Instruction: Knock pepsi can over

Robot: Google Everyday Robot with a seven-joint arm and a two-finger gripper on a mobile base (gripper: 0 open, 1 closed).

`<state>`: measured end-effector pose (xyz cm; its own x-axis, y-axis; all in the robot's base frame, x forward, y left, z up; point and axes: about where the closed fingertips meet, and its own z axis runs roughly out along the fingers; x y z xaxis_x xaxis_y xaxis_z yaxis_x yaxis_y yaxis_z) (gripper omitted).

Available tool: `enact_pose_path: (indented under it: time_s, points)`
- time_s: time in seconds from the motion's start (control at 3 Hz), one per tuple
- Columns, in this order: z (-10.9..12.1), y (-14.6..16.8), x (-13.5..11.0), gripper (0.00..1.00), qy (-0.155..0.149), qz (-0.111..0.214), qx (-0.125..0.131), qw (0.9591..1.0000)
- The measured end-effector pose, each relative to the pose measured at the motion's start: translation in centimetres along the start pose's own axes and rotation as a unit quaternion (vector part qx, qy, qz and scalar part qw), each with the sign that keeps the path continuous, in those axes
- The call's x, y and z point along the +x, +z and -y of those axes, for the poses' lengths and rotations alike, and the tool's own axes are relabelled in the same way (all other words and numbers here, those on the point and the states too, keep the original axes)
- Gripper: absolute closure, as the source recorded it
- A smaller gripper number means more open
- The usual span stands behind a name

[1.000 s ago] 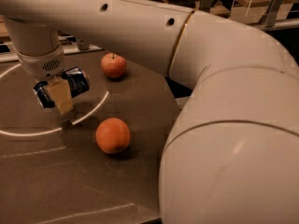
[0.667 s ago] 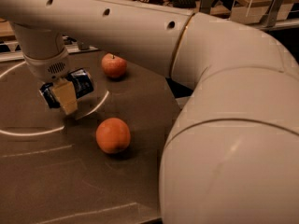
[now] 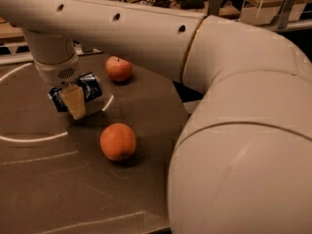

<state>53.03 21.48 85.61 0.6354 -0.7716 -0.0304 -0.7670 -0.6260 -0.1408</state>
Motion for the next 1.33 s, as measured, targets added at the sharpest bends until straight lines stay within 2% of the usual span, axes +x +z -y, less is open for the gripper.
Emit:
enact_pose_path:
  time_s: [0.33,0.67,1.0,1.33]
  points:
    - [-0.3,-0.2,0.7,0.00,0.010,0.003,0.000,0.9999]
    - [-0.5,-1.4,1.0,0.00,0.013,0.018,0.007,0.9997]
    - [-0.5,-4.8,1.1,0.00,0.003,0.100,0.073,0.9923]
    - [-1.7,-8.7,1.1,0.00,0.006,0.186,0.160,0.9694]
